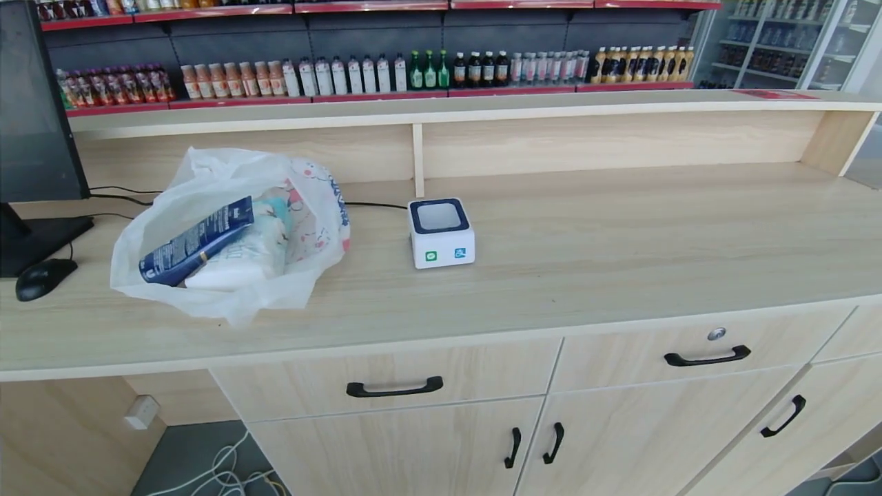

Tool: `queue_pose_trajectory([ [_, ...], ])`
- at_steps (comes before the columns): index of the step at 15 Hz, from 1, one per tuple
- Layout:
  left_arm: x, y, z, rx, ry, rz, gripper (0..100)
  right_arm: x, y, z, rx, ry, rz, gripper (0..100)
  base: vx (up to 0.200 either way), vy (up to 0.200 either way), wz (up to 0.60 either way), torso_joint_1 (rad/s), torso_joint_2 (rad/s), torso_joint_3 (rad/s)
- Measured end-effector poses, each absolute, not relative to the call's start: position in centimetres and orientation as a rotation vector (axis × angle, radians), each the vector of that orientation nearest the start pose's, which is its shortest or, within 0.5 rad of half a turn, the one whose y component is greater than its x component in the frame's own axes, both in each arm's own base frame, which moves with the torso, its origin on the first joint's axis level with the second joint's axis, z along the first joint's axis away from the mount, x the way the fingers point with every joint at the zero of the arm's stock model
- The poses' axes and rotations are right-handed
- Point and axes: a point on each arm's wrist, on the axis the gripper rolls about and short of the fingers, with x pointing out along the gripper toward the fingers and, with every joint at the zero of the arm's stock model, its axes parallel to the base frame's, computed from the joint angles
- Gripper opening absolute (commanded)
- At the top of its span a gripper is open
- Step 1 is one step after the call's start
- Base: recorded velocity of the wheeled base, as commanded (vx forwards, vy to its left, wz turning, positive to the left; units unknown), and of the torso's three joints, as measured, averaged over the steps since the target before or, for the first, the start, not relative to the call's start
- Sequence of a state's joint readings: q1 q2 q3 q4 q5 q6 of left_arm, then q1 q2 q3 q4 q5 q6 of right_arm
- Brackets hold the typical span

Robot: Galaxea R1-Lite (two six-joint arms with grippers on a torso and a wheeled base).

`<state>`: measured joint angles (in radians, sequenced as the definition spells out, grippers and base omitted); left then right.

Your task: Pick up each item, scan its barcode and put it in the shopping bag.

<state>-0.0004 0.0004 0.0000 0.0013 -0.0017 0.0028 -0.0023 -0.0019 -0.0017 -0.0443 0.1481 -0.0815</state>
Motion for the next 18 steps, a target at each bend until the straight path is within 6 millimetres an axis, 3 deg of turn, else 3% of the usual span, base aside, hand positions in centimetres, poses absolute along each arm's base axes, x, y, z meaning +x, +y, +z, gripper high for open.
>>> queue_pose_trajectory([
  [14,-2.28,0.0,7.54,-0.003,0.002,-0.002,100,-2.34,0.35,8.02,-0.087,-0.051,0.146,100,-0.186,0.0,0.0,0.003,0.0,0.001],
  [18,-2.28,0.01,7.55,0.0,0.001,-0.003,100,-2.34,0.34,8.03,-0.086,-0.052,0.145,100,0.0,0.0,0.0,0.0,0.0,0.0],
])
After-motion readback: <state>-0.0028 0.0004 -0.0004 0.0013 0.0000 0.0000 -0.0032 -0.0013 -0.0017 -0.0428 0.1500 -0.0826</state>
